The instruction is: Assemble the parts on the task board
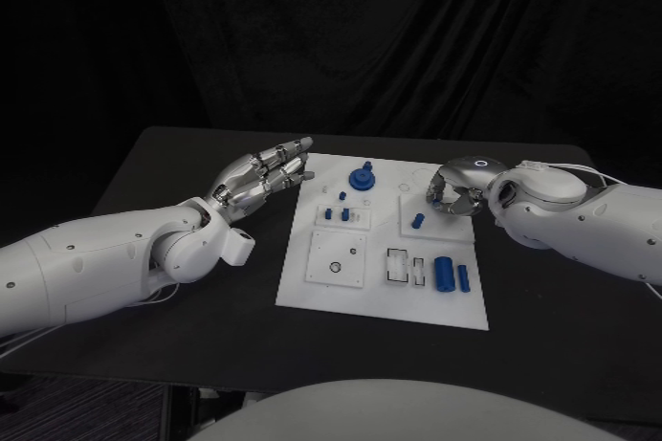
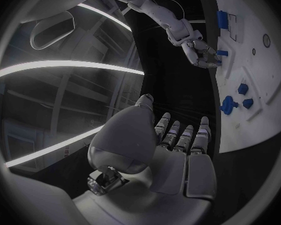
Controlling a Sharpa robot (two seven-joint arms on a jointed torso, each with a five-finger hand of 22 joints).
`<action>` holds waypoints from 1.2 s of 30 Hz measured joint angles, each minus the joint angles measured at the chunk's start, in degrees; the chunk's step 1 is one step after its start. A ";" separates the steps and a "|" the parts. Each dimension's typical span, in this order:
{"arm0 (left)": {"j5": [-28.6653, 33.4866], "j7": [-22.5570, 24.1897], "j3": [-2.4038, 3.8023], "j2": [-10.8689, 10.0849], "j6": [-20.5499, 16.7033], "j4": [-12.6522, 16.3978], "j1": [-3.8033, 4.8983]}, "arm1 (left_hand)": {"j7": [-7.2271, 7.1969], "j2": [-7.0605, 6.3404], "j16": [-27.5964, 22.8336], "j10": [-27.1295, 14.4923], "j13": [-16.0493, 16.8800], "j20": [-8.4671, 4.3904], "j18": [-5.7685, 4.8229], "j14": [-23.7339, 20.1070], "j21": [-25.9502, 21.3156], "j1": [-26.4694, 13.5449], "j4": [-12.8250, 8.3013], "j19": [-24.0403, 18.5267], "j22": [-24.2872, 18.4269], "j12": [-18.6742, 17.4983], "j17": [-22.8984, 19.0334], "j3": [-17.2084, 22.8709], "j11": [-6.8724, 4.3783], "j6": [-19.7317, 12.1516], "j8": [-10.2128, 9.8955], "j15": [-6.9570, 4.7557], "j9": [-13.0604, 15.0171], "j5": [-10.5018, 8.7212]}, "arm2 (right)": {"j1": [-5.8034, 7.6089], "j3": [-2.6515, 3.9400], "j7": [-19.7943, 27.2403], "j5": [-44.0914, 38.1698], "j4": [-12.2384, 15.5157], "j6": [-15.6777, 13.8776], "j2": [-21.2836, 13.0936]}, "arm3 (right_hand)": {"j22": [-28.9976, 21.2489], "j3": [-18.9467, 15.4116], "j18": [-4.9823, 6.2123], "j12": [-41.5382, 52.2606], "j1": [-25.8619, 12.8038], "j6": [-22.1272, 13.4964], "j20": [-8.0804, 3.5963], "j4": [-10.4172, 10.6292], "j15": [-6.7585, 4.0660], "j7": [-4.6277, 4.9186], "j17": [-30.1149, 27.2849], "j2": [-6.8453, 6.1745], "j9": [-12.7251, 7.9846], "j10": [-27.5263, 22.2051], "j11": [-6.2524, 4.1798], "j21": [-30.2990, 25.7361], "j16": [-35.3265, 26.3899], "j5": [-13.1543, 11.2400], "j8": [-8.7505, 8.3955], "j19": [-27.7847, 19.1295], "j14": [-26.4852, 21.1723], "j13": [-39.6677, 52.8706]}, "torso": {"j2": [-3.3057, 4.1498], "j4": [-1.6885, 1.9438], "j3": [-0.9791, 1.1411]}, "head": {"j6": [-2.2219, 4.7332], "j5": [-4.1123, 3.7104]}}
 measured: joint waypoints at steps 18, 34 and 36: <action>0.02 0.02 0.01 0.13 0.42 -0.21 -0.71 | 1.05 0.34 0.25 0.00 0.00 0.05 0.00 0.63 0.39 1.40 -0.36 1.30 1.03 0.23 0.15 -0.36 0.00 1.05 0.00 0.62 0.06 0.75 | -0.31 0.07 0.07 0.04 -0.67 -0.08 0.44 | -0.01 -0.28 -0.01 0.16 1.07 2.66 -0.42 -2.17 -0.35 0.82 0.00 0.61 3.03 3.51 -0.63 0.62 0.00 -0.01 2.06 0.42 0.05 -0.86 | -0.03 0.03 -0.07 | 0.00 0.11; 0.03 0.03 0.00 0.17 0.60 -0.39 -1.02 | 1.74 0.37 0.50 0.00 0.00 0.20 0.00 1.23 0.88 2.32 -0.96 2.26 1.49 0.22 0.27 -0.61 0.00 1.74 0.00 0.80 0.19 1.83 | -0.44 0.13 0.99 0.07 1.72 -4.56 -1.83 | 0.03 -0.41 -0.01 -0.28 1.32 3.36 -0.62 -2.78 -0.35 1.54 0.00 0.82 4.37 5.53 -0.81 1.51 0.00 -0.23 2.61 0.62 0.05 -1.17 | -0.03 -0.04 -0.09 | 0.01 0.55; 0.03 0.03 0.00 0.13 0.60 -0.39 -1.03 | 1.74 0.37 0.70 0.00 0.00 0.20 0.00 1.23 0.88 2.33 -0.96 2.26 1.48 0.22 0.27 -0.61 0.00 1.74 0.00 0.80 0.19 1.83 | -0.25 0.17 1.13 0.07 2.79 -5.68 -2.55 | 0.04 -0.41 -0.01 -0.28 1.60 3.36 -0.62 -2.78 -0.35 1.54 0.00 0.67 4.41 5.53 -0.81 1.51 0.00 -0.23 2.61 0.62 0.05 -1.17 | -0.03 -0.05 -0.09 | 0.01 0.65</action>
